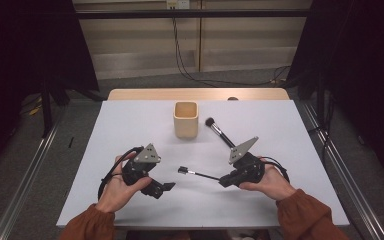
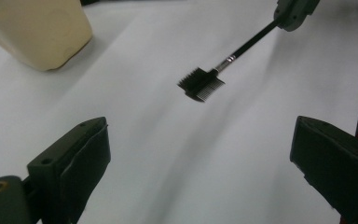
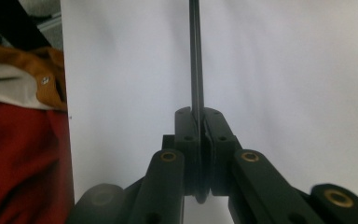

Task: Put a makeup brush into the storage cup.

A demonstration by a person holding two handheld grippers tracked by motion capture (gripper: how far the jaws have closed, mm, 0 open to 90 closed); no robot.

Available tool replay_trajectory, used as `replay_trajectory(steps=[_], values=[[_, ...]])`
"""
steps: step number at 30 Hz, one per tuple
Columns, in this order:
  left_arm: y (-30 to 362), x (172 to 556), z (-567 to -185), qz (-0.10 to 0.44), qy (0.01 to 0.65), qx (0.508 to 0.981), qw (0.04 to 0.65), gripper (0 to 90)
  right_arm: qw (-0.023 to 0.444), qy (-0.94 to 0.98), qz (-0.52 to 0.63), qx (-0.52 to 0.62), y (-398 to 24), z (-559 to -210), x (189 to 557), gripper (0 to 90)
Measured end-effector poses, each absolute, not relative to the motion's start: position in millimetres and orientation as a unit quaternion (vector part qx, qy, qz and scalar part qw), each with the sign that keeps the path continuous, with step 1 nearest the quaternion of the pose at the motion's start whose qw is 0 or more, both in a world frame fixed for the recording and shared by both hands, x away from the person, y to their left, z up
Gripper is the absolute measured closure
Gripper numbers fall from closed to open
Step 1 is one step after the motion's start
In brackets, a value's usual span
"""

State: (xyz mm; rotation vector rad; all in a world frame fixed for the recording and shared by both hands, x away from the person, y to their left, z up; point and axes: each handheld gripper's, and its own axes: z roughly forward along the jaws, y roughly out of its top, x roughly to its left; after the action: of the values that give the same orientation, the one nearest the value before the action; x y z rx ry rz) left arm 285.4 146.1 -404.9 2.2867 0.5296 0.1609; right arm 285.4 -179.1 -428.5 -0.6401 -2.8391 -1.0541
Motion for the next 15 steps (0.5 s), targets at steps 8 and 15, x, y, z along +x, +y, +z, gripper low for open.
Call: replay_trajectory(steps=[8, 15], values=[[156, 286, -410, 0.082, 0.23, 0.886, 0.393, 6.0, 0.004, -0.898, -0.376, -0.23, -183, -433, 285, 86.2], [161, 288, -414, 0.099, 0.248, 0.873, 0.409, 6.2, -0.006, -0.877, -0.414, -0.245, -188, -436, 286, 86.2]])
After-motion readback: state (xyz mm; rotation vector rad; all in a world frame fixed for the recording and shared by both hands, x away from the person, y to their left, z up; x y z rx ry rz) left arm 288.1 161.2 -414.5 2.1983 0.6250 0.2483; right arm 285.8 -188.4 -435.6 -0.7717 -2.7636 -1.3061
